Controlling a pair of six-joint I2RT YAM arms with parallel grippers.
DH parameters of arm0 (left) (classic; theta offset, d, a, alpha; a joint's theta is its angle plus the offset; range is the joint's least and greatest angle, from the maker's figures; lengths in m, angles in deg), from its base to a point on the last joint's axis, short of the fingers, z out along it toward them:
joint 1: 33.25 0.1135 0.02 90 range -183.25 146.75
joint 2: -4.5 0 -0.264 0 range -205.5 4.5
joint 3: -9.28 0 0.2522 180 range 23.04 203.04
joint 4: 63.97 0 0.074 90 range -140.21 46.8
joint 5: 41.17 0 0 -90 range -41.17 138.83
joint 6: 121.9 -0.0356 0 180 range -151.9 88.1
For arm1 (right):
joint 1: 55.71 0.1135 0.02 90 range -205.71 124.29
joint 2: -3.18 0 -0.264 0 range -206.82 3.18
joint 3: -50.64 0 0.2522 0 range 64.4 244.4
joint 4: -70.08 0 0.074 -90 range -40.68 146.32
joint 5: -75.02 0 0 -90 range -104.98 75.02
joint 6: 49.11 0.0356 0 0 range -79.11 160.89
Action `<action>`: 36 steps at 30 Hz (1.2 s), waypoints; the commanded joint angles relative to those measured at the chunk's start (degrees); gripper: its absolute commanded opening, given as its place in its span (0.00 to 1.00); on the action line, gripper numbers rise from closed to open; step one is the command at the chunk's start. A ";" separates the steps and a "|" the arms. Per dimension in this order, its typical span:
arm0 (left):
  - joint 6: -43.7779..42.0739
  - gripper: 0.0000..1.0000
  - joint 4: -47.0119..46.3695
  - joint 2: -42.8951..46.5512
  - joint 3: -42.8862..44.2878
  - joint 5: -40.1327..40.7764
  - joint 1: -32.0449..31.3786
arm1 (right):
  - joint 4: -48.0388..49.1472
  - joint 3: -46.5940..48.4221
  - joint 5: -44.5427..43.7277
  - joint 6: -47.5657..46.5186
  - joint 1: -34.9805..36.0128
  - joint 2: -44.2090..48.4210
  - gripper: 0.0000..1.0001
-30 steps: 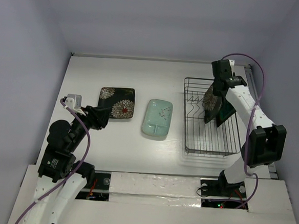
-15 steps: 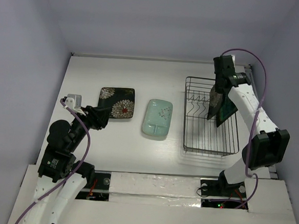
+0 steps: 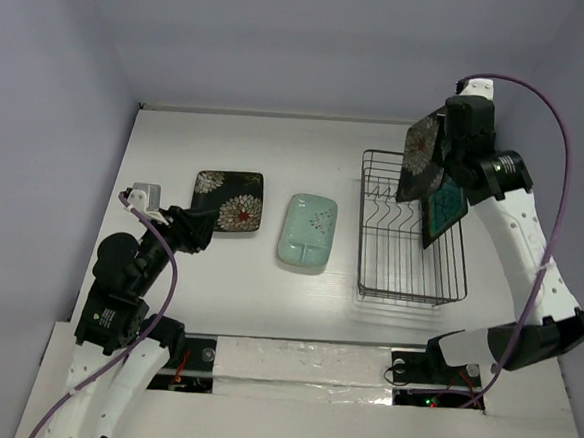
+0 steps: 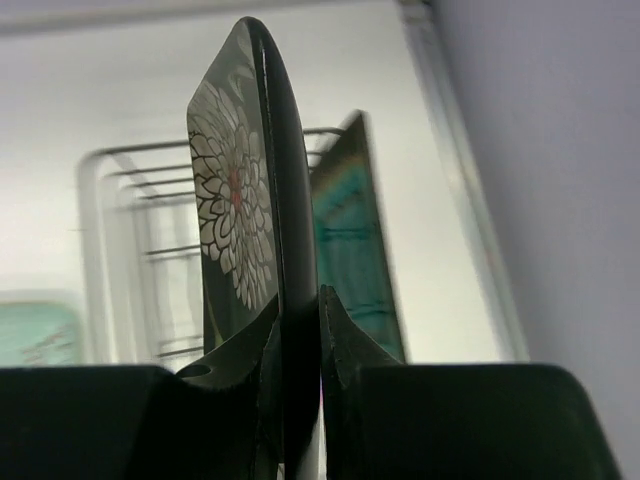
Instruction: Unload the plates from the dish rack
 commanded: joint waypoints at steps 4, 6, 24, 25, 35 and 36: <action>0.19 0.43 -2.62 -0.63 -0.02 -0.99 1.06 | 26.56 -8.22 17.81 13.26 8.44 6.94 0.00; 0.28 0.43 -2.53 -0.89 0.07 -0.81 1.07 | 35.36 -10.80 22.23 16.68 11.60 5.72 0.00; 0.19 0.42 -2.44 -1.51 -0.02 -0.90 1.60 | 75.02 -5.19 40.53 50.18 24.62 -32.25 0.00; 0.28 0.42 -2.44 -1.51 -0.02 -0.81 1.60 | 75.37 -4.31 40.70 51.23 24.62 -34.61 0.00; 0.28 0.42 -2.44 -1.77 -0.02 -1.07 1.60 | 76.34 -1.40 38.60 56.34 26.38 -43.41 0.00; 0.28 0.42 -2.44 -1.86 0.07 -1.07 1.60 | 76.34 -1.14 38.33 56.69 26.90 -43.86 0.00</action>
